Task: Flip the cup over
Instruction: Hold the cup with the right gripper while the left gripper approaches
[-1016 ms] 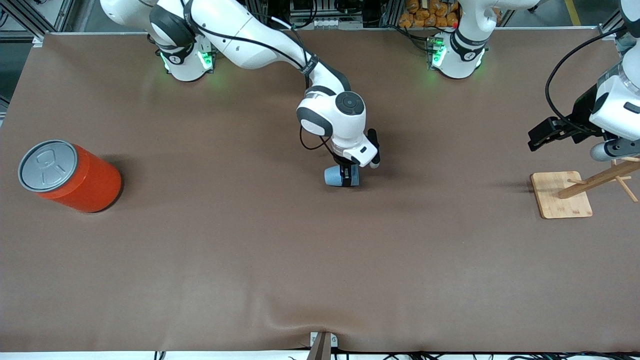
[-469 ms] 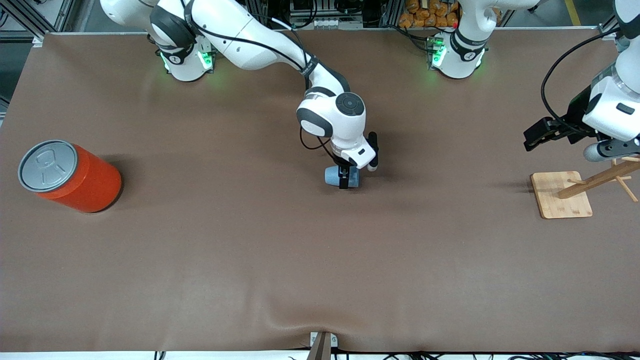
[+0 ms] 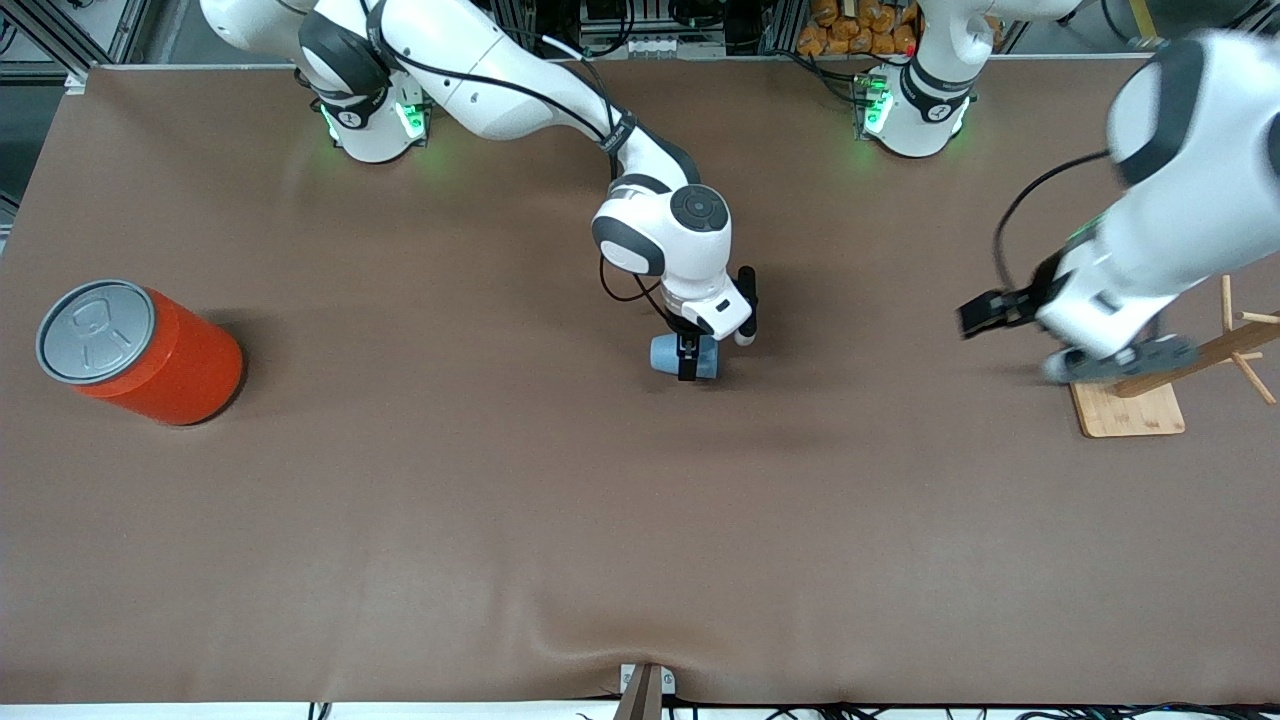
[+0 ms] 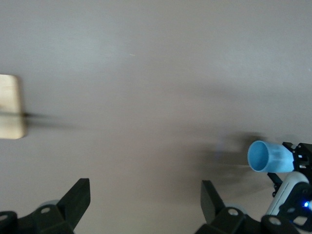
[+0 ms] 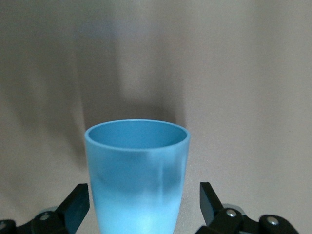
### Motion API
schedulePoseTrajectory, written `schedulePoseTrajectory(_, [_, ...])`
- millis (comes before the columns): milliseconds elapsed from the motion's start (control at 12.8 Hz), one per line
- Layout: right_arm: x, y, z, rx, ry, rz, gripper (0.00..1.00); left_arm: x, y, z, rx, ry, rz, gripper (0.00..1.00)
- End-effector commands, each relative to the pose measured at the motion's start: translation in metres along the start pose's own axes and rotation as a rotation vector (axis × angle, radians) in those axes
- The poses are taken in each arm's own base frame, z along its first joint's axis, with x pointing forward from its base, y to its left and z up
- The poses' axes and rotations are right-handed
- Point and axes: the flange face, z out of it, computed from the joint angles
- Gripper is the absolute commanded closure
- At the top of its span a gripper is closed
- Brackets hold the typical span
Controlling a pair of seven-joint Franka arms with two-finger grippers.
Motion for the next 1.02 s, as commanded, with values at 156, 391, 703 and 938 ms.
schedulePoseTrajectory(156, [-0.002,-0.014,-0.008,0.000,-0.037,-0.022,0.00,0.035,0.036,0.083,-0.260,-0.101,-0.075,0.00])
schedulePoseTrajectory(391, [-0.005,-0.014,-0.038,0.000,-0.063,-0.030,0.00,0.044,0.059,0.119,-0.342,-0.121,-0.103,0.00])
schedulePoseTrajectory(703, [-0.029,0.030,-0.120,-0.029,-0.053,0.048,0.00,0.052,0.070,0.170,-0.383,-0.158,-0.137,0.00])
schedulePoseTrajectory(938, [-0.089,0.100,-0.187,-0.034,-0.030,0.209,0.00,0.040,0.083,0.204,-0.432,-0.218,-0.175,0.00])
